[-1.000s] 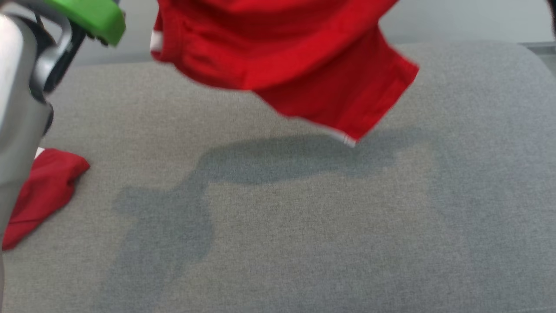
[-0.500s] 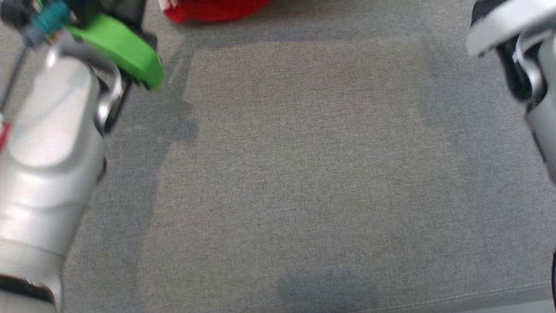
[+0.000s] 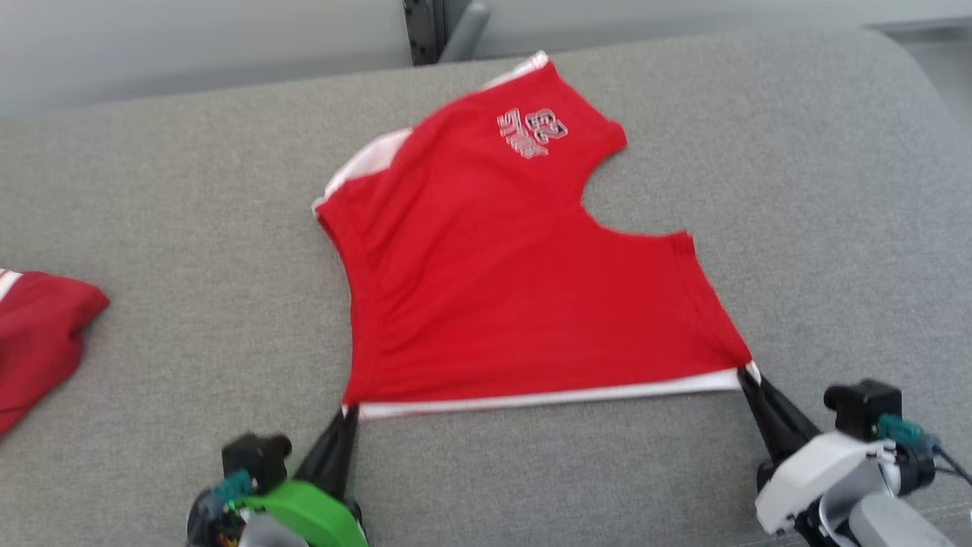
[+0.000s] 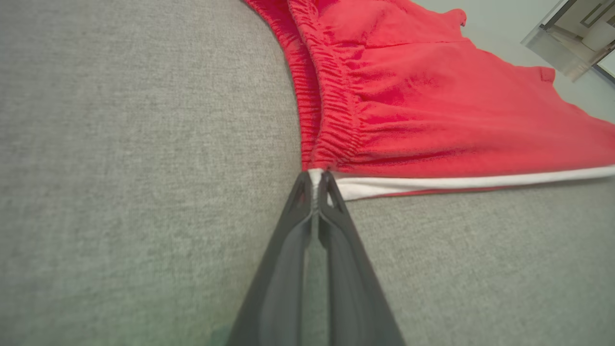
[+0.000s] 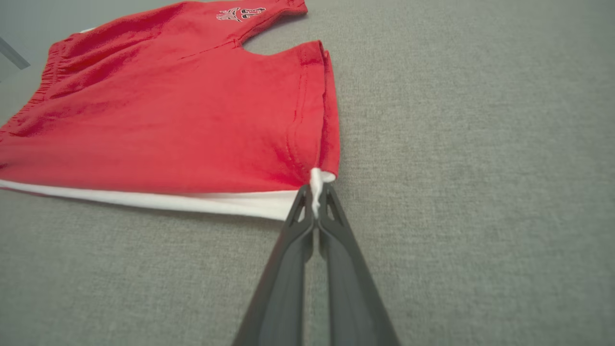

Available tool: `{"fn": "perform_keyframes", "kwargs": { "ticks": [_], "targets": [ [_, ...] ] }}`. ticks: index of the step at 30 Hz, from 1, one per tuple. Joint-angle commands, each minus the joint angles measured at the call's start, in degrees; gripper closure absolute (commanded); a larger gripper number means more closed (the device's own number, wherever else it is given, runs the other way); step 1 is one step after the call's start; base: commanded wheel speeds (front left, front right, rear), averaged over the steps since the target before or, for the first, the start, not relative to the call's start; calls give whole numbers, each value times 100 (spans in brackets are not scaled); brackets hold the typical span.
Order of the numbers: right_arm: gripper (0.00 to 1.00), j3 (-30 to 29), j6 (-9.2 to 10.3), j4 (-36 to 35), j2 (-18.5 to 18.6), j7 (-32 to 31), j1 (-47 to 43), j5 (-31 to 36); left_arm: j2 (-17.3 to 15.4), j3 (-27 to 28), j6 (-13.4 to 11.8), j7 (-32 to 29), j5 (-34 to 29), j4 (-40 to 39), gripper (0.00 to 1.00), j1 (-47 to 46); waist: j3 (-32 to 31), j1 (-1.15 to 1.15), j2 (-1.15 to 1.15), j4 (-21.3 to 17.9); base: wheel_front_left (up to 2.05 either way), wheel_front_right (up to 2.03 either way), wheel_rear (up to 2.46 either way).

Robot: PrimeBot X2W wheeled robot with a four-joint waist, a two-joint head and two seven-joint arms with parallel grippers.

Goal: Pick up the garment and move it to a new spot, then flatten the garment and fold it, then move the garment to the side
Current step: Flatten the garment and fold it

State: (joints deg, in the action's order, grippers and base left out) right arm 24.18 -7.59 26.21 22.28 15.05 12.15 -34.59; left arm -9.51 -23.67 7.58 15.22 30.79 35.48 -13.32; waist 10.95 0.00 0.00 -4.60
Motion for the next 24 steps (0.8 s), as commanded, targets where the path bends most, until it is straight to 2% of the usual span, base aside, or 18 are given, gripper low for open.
{"fn": "perform_keyframes", "kwargs": {
  "ticks": [1, 7, 12, 17, 24],
  "targets": [
    [100, -122, 20, -37, 21, 17, -317, 46, -45, -2, -21, -15, -162, -14, 100, 472, -1030, 0, 0, 199, 0, 0, 0],
    [100, -457, 17, -494, 18, 17, -1379, 120, -16, 125, -21, -8, -392, -676, 100, 1458, -1312, 0, 0, 406, 0, 0, 0],
    [100, -761, 20, -962, 98, 17, -1485, 212, -12, 253, -21, -7, -485, -1277, 100, 1730, -1188, 0, 0, 538, 0, 0, 0],
    [100, -689, 16, -977, 282, 17, -586, 349, 26, 96, -20, -8, -487, -1641, 100, 996, -584, 0, 0, 854, 0, 0, 0],
    [100, -300, 13, -259, 475, -343, 1503, 571, 342, 46, -20, -8, -436, -1255, 100, -435, 499, 0, 0, 1350, 0, 0, 0]
  ]
}}
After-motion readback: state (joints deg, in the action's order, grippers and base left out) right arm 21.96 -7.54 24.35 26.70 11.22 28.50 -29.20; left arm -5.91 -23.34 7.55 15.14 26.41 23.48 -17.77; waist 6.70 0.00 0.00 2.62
